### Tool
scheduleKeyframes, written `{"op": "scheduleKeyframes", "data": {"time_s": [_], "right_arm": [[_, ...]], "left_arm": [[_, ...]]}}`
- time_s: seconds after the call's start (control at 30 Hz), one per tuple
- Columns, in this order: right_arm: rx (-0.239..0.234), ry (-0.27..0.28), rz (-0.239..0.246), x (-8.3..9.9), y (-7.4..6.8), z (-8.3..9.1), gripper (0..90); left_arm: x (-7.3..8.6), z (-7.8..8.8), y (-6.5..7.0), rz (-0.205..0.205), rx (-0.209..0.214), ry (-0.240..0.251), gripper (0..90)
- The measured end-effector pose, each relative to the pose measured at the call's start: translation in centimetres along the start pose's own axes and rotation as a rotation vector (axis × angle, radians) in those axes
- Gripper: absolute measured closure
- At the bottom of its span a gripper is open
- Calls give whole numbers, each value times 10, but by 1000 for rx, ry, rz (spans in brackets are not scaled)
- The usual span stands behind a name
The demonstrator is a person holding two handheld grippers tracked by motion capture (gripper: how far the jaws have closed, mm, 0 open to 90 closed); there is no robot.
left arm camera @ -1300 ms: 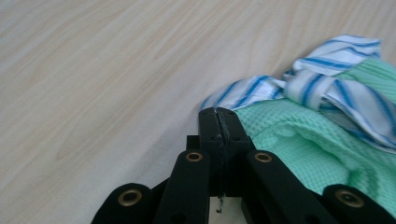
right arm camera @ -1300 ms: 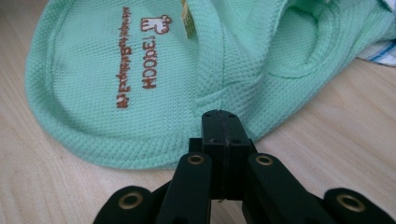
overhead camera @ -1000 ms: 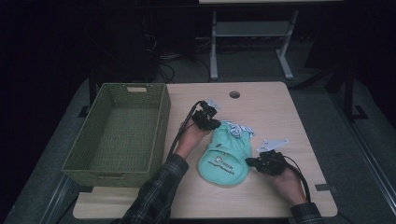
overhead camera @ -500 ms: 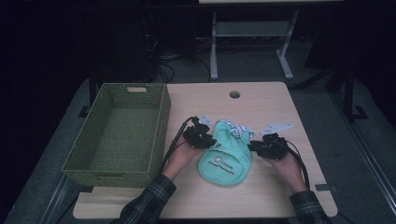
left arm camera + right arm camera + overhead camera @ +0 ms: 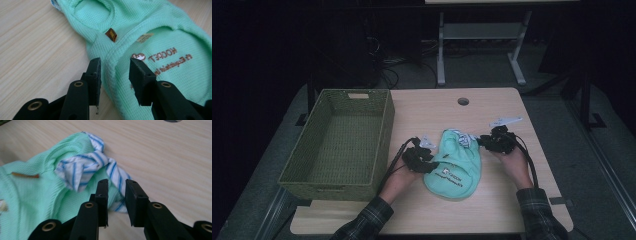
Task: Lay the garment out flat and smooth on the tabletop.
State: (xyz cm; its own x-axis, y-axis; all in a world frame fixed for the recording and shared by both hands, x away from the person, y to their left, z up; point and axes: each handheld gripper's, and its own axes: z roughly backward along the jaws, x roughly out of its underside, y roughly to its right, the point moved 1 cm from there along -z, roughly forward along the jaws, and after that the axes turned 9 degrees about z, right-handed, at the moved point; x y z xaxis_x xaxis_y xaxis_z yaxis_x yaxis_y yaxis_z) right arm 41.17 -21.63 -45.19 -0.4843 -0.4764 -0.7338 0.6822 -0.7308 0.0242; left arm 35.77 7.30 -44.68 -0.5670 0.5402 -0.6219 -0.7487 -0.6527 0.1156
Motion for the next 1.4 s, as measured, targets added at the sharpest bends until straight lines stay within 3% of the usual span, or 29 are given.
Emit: {"op": "scheduleKeyframes", "data": {"time_s": [0.03,0.17,0.33,0.37,0.43,0.6,0.8,0.83,0.9,0.93,0.97,1.03,1.13,1.23,1.4], "right_arm": [[8,11,10,-1,1,-3,722],[-10,-32,-40,5,3,-18,705],[-19,-39,-34,7,2,-23,728],[-23,-45,-27,7,1,-23,818],[-24,-47,-22,7,1,-22,884],[-22,-47,-13,7,2,-20,897],[33,-48,1,9,9,-14,900],[46,-58,-6,11,13,-13,900],[35,-56,-16,13,14,-14,894],[35,-56,-16,13,14,-14,894],[34,-52,-8,13,13,-14,884],[26,-37,-3,10,9,-9,796],[11,-21,0,9,7,-3,799],[-18,-3,4,9,-2,11,894],[-58,11,29,12,-17,19,898]], "left_arm": [[0,-1,0,-2,-3,-3,618],[1,-4,-2,-1,-9,-11,710],[2,-5,0,-17,-10,-33,800],[2,-5,0,-18,-10,-32,841],[1,-5,0,-14,-11,-33,855],[2,-1,0,0,-8,-21,866],[9,6,-3,10,-33,-31,872],[10,6,-4,28,-17,-27,871],[9,5,-3,26,-10,-20,844],[9,5,-3,26,-10,-20,784],[7,4,-1,21,-13,-17,784],[5,7,1,20,-1,7,703],[2,10,2,16,4,25,698],[-5,13,2,15,16,44,784],[-18,5,0,-8,34,47,893]]}}
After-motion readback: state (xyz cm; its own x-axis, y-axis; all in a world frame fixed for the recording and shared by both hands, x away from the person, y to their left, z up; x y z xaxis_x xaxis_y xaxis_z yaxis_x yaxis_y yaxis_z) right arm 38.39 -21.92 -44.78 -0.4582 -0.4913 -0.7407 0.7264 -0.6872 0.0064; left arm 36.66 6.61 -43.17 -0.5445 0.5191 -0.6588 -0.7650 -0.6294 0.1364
